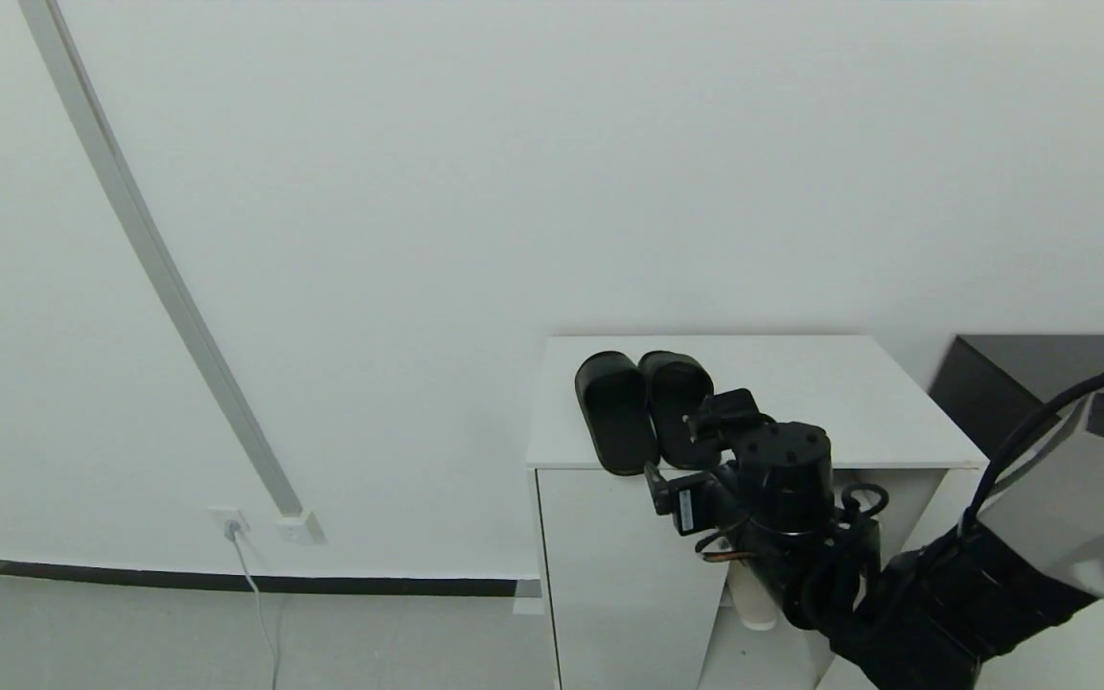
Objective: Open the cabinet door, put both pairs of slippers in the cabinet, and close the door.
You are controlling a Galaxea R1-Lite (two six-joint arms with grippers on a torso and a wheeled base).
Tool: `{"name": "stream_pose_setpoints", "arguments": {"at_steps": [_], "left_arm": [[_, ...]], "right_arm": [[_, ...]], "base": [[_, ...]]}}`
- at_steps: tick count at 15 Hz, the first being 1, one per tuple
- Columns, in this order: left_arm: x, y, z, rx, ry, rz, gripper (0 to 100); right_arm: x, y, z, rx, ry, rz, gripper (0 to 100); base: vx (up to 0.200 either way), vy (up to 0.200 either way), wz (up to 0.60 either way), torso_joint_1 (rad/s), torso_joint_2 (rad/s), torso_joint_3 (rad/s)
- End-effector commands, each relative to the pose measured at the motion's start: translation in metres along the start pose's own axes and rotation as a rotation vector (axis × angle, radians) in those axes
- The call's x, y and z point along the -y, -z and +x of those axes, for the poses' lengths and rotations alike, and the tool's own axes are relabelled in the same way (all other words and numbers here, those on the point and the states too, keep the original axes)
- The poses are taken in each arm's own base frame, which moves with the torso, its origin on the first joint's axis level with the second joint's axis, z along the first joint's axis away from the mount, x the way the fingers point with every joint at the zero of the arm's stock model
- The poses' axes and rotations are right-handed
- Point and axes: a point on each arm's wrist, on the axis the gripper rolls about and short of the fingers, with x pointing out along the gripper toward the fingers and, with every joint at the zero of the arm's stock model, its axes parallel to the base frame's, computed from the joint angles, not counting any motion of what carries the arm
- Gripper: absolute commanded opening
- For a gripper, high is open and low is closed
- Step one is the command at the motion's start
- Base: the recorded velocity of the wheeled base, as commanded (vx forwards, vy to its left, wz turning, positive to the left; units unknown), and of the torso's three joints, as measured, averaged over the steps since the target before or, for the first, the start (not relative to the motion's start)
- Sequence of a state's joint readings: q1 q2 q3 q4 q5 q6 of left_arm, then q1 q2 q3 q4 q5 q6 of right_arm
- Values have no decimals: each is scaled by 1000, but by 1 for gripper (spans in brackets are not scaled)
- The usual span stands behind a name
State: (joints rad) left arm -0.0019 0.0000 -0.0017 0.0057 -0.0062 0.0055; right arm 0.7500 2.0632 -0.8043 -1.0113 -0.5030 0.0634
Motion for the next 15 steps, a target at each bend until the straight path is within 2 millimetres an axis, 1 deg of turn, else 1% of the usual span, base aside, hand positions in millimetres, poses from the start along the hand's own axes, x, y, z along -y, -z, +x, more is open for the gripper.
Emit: {"name": "stream_pose_setpoints", "arguments": {"at_steps": [1, 2, 5, 7, 8, 9, 11, 12, 15], "left_arm": [[0, 0, 0, -2, 1, 1, 0], [0, 0, 0, -2, 1, 1, 0], [0, 0, 0, -2, 3, 1, 0], [0, 0, 0, -2, 1, 1, 0], [0, 0, 0, -2, 1, 1, 0], [0, 0, 0, -2, 1, -1, 0], [0, 0, 0, -1, 3, -2, 0], [0, 0, 0, -1, 3, -2, 0], [0, 0, 0, -1, 3, -2, 0]], "right_arm": [[-1, -33, -5, 48, -9, 69, 100], [-2, -39, -7, 17, -9, 76, 100], [-2, -37, -6, 8, -2, 80, 100], [-4, -28, 0, -15, 0, 95, 100], [-4, -27, 0, -17, 1, 95, 100], [-8, -13, 7, -54, 3, 99, 100], [-11, -3, 7, -77, 0, 116, 100], [-15, -1, 4, -83, -10, 113, 100], [-20, 0, 2, -69, -25, 107, 100]], "base": [[0, 0, 0, 0, 0, 0], [0, 0, 0, 0, 0, 0], [200, 0, 0, -7, -1, 5], [200, 0, 0, 5, 5, 0], [200, 0, 0, 12, 2, -2], [200, 0, 0, 12, -2, -2], [0, 0, 0, 0, 0, 0], [0, 0, 0, 0, 0, 0], [0, 0, 0, 0, 0, 0]]}}
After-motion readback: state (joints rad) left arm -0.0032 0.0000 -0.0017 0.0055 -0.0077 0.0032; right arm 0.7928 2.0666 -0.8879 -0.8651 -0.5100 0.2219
